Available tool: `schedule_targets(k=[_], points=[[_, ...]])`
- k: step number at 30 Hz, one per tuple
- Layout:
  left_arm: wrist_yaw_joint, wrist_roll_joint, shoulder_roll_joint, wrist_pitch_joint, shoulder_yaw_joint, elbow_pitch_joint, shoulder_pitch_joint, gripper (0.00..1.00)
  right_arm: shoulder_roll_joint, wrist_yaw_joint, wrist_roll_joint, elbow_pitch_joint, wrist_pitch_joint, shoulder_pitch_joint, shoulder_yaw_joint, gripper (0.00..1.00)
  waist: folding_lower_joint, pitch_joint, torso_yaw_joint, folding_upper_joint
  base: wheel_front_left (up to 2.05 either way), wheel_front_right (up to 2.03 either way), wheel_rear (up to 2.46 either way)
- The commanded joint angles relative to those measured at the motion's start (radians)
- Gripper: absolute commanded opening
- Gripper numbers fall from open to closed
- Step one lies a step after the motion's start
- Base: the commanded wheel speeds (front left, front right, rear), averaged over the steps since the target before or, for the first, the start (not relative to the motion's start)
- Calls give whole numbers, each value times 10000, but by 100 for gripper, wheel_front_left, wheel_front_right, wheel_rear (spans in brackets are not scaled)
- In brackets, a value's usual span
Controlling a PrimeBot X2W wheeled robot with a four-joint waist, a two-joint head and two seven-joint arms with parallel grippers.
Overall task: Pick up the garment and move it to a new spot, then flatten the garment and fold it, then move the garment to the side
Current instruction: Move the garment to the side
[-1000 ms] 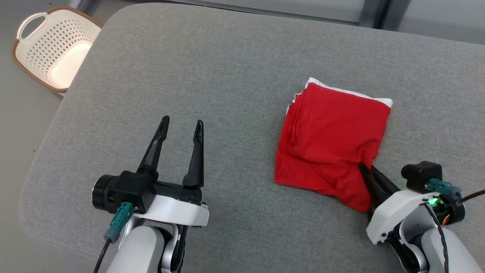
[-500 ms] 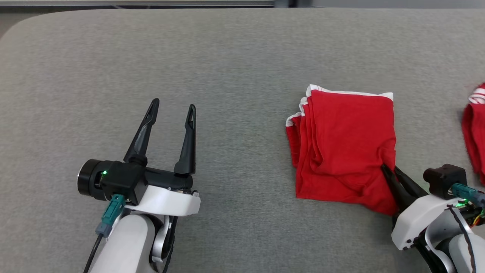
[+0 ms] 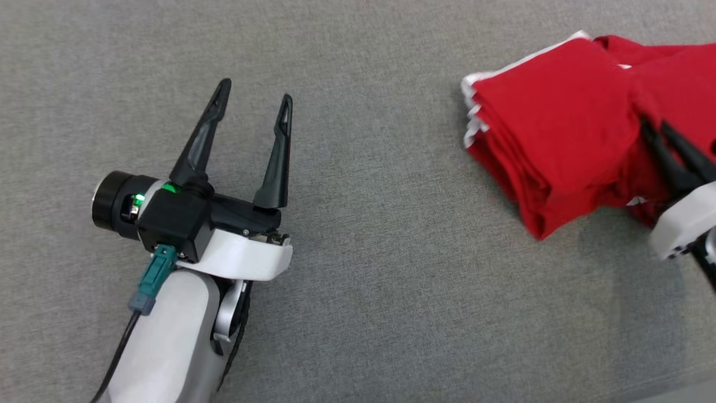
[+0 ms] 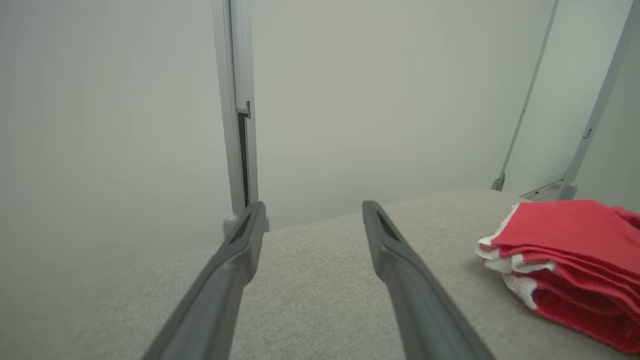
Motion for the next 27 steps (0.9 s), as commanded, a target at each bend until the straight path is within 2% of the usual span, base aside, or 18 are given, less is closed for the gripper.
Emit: schedule_targets(k=[1,7,12,20,27], points=[[-49,79,30,-3,-2,-49,-180,100,-119,-25,17,51,-103,-120,-86,0,0,594,-423,0,0,0,0],[-153,299,27,62,-258,-237,-824,100,-1395,-25,372,755,-219,-449,-1407,0,0,1243,-271,0,0,0,0],[-199,332,36,59,-376,-327,-1134,100,-1665,-25,856,1870,-442,-361,-1986,0,0,1495,-136,0,0,0,0],[-125,292,29,61,-509,-253,-1121,100,-1357,-24,1468,2732,-1299,-509,-1282,0,0,1299,-49,0,0,0,0],[-93,123,-33,-8,-588,-160,-1023,100,-1908,-24,1956,2988,-1259,-238,-384,0,0,971,37,0,0,0,0]])
